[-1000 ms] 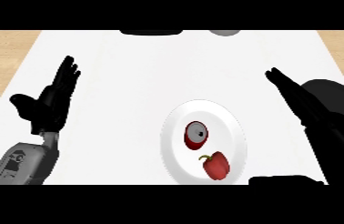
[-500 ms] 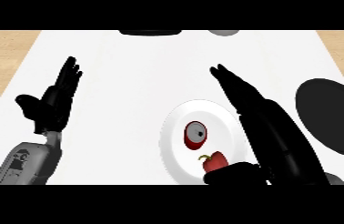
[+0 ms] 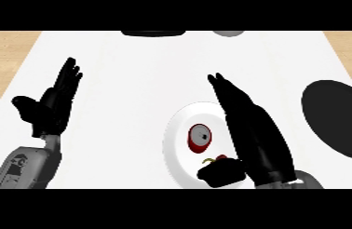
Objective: Pick the can from the plate and place it in the pan
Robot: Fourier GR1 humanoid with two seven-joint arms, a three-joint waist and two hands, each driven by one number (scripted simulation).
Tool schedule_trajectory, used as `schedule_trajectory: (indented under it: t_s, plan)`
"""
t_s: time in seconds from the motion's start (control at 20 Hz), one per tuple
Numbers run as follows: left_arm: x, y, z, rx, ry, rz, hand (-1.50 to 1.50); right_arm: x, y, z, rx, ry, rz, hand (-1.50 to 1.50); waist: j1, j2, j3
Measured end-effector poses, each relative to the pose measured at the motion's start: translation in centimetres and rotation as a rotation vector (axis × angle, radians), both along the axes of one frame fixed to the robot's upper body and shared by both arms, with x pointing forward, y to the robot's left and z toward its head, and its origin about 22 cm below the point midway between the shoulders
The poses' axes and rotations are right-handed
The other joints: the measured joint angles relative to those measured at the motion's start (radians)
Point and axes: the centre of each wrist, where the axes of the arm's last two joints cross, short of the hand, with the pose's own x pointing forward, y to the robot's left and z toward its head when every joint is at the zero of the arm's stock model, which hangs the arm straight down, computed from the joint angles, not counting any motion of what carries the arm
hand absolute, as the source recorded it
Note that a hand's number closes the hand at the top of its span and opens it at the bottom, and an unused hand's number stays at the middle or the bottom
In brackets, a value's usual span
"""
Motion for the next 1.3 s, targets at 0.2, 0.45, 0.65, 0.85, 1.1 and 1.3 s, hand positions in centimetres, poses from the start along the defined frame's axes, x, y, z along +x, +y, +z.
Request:
schedule_trajectory:
  t_s: [0.2, 0.45, 0.65, 0.85, 1.1, 1.3]
  plan:
    - [-0.4, 0.4, 0.1, -0.002, -0.006, 0.006, 0.00, 0.9, -0.5, -0.5, -0.017, 0.037, -0.029, -1.50, 0.001, 0.000, 0.000]
    - [-0.2, 0.4, 0.1, -0.004, -0.008, 0.002, 0.00, 1.6, -0.4, -2.3, -0.031, 0.110, -0.012, -1.50, -0.001, 0.001, 0.000]
    - [-0.2, 0.7, 0.0, -0.004, -0.007, 0.006, 0.00, 1.7, -0.1, -3.6, -0.047, 0.160, 0.017, -1.50, -0.001, 0.001, 0.000]
    - [-0.4, 0.4, 0.1, -0.001, -0.007, 0.002, 0.00, 2.3, -0.2, -4.9, -0.075, 0.189, 0.028, -1.50, 0.000, 0.001, 0.001]
    - [-0.8, 0.0, 0.1, -0.001, -0.007, 0.003, 0.00, 2.8, 1.1, -6.0, -0.124, 0.220, 0.030, -1.50, 0.001, 0.001, 0.001]
    - [-0.1, 0.0, 0.4, 0.003, -0.007, 0.004, 0.00, 3.0, 1.8, -6.9, -0.204, 0.248, 0.029, -1.50, -0.001, 0.001, 0.000]
